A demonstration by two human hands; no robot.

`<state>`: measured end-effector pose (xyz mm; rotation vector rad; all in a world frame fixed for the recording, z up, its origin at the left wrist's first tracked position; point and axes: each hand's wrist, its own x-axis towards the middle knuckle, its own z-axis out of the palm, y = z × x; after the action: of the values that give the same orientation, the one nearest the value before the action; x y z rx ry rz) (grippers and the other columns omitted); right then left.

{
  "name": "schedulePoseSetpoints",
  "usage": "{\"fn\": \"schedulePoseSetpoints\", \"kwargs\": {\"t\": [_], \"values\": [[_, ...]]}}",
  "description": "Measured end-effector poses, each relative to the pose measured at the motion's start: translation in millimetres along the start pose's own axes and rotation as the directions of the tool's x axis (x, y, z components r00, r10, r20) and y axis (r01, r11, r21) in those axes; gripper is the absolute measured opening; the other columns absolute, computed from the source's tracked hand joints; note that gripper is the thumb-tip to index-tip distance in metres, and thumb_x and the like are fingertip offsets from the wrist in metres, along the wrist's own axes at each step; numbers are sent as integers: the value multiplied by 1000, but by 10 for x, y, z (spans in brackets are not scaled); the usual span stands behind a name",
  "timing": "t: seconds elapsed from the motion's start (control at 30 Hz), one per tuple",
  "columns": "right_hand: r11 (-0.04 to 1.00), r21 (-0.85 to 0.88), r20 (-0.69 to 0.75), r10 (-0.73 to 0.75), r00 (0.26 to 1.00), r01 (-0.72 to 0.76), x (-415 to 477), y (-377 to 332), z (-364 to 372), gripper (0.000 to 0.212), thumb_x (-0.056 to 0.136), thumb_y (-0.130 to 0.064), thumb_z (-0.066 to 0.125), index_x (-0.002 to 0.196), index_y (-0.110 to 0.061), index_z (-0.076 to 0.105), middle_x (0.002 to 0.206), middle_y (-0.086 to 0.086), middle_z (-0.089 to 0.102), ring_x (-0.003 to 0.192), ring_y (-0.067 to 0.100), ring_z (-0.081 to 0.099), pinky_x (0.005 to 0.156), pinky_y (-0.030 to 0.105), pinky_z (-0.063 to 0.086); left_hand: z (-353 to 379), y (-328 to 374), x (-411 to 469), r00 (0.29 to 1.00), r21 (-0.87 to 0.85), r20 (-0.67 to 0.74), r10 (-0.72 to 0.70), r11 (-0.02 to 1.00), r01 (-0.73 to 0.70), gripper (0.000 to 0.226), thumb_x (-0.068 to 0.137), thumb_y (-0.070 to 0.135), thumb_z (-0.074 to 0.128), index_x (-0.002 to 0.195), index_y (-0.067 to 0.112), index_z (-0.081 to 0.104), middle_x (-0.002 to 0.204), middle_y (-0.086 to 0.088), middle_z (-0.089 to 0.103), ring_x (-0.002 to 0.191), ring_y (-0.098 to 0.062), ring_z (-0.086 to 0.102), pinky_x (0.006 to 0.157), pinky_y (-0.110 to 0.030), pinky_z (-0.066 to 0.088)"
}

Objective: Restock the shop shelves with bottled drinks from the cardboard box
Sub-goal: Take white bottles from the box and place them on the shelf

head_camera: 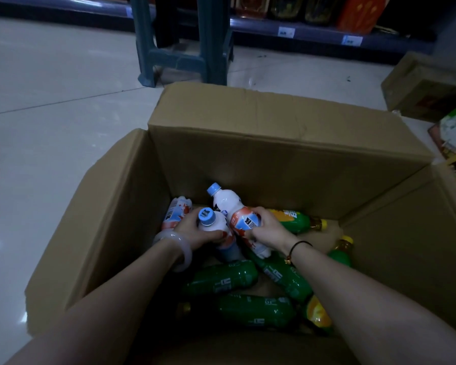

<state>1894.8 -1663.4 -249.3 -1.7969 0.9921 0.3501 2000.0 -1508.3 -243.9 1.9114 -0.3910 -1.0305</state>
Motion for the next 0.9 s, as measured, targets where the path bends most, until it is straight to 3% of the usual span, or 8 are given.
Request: {"fn": "schedulePoseSetpoints", "kwargs": {"t": [0.1, 0.23, 0.37, 0.5, 0.57, 0.67, 0.77, 0.9], "values": [[1000, 20, 13, 7, 1000, -7, -3, 1, -18, 65, 74, -2, 69, 130, -17, 38, 122, 11, 51, 107, 27, 57, 92, 42, 51, -5, 13, -3, 999, -37, 24, -42, 998, 42, 60, 67, 6, 81, 117, 21, 51, 103, 8, 58, 103, -12, 55, 84, -22, 43], [999, 45, 27, -3, 1000, 2, 5, -11, -39, 63, 76, 2, 67, 129, -16, 37, 121, 12, 51, 104, 25, 57, 77, 32, 52, 47, 7, 0, 998, 10, 56, -20, 1000, 19, 71, 61, 3, 84, 122, 18, 51, 102, 10, 58, 100, -10, 55, 92, -27, 44], [998, 63, 21, -7, 1000, 6, 4, -20, -44, 75, 74, 3, 67, 138, -19, 34, 125, 9, 48, 111, 26, 53, 90, 37, 50, 54, 20, 9, 999, -12, 43, -32, 999, 33, 68, 60, 3, 85, 118, 20, 53, 102, 8, 60, 101, -13, 57, 89, -28, 45], [980, 197, 39, -22, 999, 14, -69, -39, -105, 68, 72, 9, 66, 129, -19, 42, 104, 2, 56, 95, 18, 57, 77, 31, 51, -14, 127, 5, 998, -82, 13, -54, 995, 55, 63, 61, -3, 82, 114, 16, 54, 93, 8, 61, 83, -3, 56, 67, -13, 44], [970, 241, 5, -41, 999, 39, -125, -76, -167, 65, 69, 11, 68, 119, -22, 42, 103, 2, 55, 88, 13, 55, 69, 26, 48, -57, 243, -1, 999, -123, -10, -44, 991, 42, 66, 57, -3, 84, 115, 12, 56, 102, -2, 66, 85, -8, 59, 68, -15, 45], [955, 285, -58, -71, 996, 85, -251, -191, -300, 68, 65, 10, 72, 114, -25, 42, 107, 2, 56, 96, 19, 56, 77, 32, 49, -115, 498, -95, 999, -151, -31, -21, 988, 16, 64, 57, -2, 84, 112, 14, 57, 103, -4, 65, 90, -15, 59, 73, -21, 45], [941, 313, -87, -104, 991, 126, -476, -349, -487, 70, 61, 10, 72, 114, -27, 45, 110, 4, 59, 103, 25, 58, 89, 42, 52, -155, 841, -310, 999, -185, -26, 21, 982, -26, 54, 62, -5, 79, 107, 17, 57, 94, 2, 64, 84, -10, 59, 62, -12, 45], [912, 355, -150, -161, 975, 205, -917, -631, -772, 67, 57, 14, 71, 108, -24, 50, 106, 5, 63, 100, 26, 61, 86, 41, 54, -181, 1369, -689, 998, -265, -29, 52, 962, -58, 78, 34, 14, 84, 108, 14, 62, 102, -10, 68, 94, -22, 64, 78, -29, 54]]}}
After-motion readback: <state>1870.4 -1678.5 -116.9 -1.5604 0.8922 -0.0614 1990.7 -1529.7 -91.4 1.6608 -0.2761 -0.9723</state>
